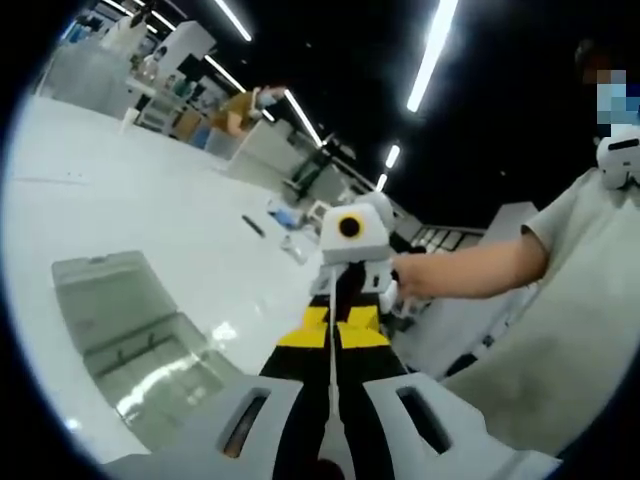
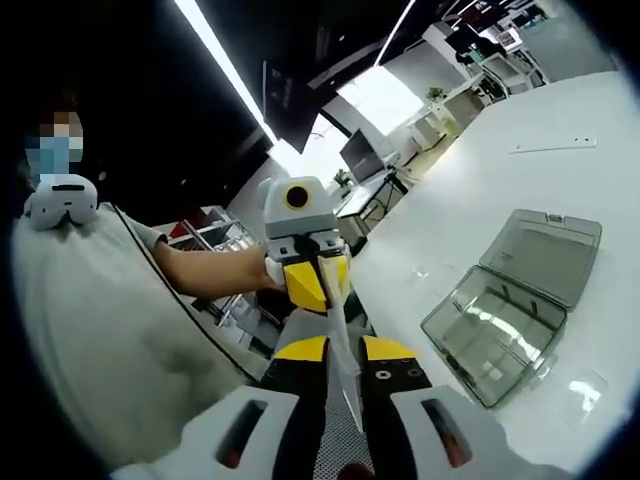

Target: Insert the divider into the dual guide fixture by aligning both edges with the guide slots and pushing it downward to the bottom, including one-sided entry, uneven engagement, binding, and posture correction.

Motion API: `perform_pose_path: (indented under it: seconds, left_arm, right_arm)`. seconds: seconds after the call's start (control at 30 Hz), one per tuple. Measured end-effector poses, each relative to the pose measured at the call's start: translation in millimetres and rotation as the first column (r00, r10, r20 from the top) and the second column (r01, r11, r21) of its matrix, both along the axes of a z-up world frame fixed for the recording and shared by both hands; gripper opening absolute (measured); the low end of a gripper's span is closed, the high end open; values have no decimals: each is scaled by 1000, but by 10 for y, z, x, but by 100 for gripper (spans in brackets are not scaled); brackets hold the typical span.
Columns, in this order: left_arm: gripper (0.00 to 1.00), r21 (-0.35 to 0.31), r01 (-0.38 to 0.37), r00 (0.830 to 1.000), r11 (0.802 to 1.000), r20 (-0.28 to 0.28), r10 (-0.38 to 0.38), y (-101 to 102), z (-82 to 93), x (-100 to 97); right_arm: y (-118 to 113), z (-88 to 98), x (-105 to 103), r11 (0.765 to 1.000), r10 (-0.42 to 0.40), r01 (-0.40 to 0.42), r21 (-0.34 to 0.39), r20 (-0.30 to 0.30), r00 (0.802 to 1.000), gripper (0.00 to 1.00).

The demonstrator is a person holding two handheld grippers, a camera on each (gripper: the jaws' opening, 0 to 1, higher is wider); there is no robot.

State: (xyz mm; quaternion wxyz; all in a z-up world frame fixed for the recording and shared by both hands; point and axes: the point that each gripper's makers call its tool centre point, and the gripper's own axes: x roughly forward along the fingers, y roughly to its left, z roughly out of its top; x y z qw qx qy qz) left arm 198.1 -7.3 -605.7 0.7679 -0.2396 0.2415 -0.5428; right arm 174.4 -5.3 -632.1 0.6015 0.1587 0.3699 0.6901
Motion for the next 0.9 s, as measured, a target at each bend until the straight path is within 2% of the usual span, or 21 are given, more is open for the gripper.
perform_pose_path:
  seconds: [0.53,0.7,0.77,0.9]
  left_arm:
    - [0,-9,4,1000,1000,1,-4,25,20,-27]
    - [0,-9,0,1000,1000,2,0,39,14,-20]
    - [0,-6,5,1000,1000,3,-5,36,6,-25]
    - [0,-4,4,1000,1000,0,-4,31,-8,-25]
  right_arm:
    - [-1,13,-44,1000,14,-14,11,-17,1000,4]
    - [4,26,-52,1000,13,-13,12,-16,1000,0]
    - [6,24,-58,1000,16,-17,14,10,1000,0]
    - [-6,17,-66,1000,15,-15,5,2,1000,0]
